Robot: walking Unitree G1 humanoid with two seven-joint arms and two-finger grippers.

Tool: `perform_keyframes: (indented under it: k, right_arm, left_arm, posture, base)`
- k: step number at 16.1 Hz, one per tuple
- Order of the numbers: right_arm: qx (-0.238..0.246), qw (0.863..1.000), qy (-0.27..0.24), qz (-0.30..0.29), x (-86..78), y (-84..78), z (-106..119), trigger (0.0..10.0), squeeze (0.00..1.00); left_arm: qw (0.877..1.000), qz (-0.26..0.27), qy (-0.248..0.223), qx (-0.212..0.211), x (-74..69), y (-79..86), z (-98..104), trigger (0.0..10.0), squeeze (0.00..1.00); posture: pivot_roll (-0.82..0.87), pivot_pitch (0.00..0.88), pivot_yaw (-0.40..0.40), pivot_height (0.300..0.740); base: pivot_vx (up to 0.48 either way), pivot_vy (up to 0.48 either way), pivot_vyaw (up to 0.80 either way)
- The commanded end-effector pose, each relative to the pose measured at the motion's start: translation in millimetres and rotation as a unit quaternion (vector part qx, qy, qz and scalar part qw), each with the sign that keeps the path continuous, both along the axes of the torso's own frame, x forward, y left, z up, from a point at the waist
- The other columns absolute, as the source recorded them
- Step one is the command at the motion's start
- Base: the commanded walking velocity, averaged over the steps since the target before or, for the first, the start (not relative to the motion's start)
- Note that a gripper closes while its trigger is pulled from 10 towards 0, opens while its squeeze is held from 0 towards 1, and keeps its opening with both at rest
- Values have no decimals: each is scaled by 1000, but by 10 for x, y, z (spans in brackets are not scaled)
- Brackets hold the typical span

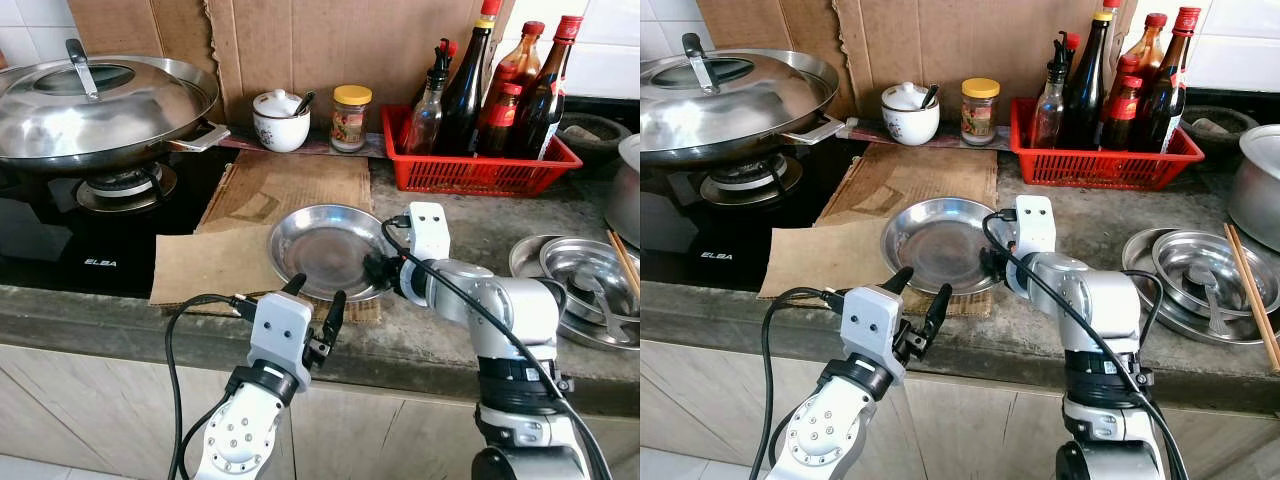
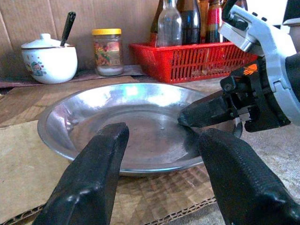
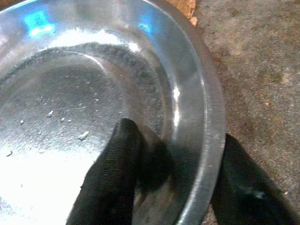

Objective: Kitchen organization

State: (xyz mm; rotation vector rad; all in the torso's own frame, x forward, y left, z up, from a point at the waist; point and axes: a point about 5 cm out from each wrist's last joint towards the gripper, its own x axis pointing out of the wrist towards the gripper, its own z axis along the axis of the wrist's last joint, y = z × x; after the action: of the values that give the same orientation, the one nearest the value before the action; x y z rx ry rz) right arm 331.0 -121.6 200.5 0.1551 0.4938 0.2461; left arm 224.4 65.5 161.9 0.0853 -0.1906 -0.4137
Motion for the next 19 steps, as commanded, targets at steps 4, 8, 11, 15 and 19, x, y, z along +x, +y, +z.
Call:
perform_keyframes:
  k: [4, 8, 11, 15, 19]
  right_arm:
    - [25, 998, 14, -49, 49, -46, -52, 0, 0]
    - [72, 993, -7, -95, 97, -110, 28, 0, 0]
    - [131, 979, -50, -145, 129, -176, 136, 0, 0]
    - [158, 953, -157, -208, 130, -261, 361, 0, 0]
    - [126, 934, -255, -216, 55, -255, 504, 0, 0]
  left_arm:
    - [1000, 2, 1, -1, -13, -15, -12, 10000, 0]
    - [1000, 0, 0, 2, -3, -15, -14, 10000, 0]
    - [1000, 0, -1, 3, 2, -14, -13, 10000, 0]
    - [1000, 5, -1, 1, 23, -1, -5, 10000, 0]
    - [1000, 10, -5, 0, 29, 9, -9, 10000, 0]
  posture:
    - [173, 49, -63, 740]
    - [171, 42, -59, 740]
    - [172, 38, -59, 740]
    - [171, 44, -54, 740]
    - [173, 50, -49, 740]
  base:
    - [0, 0, 0]
    - [0, 0, 0]
    - [0, 0, 0]
    - [0, 0, 0]
    - [0, 0, 0]
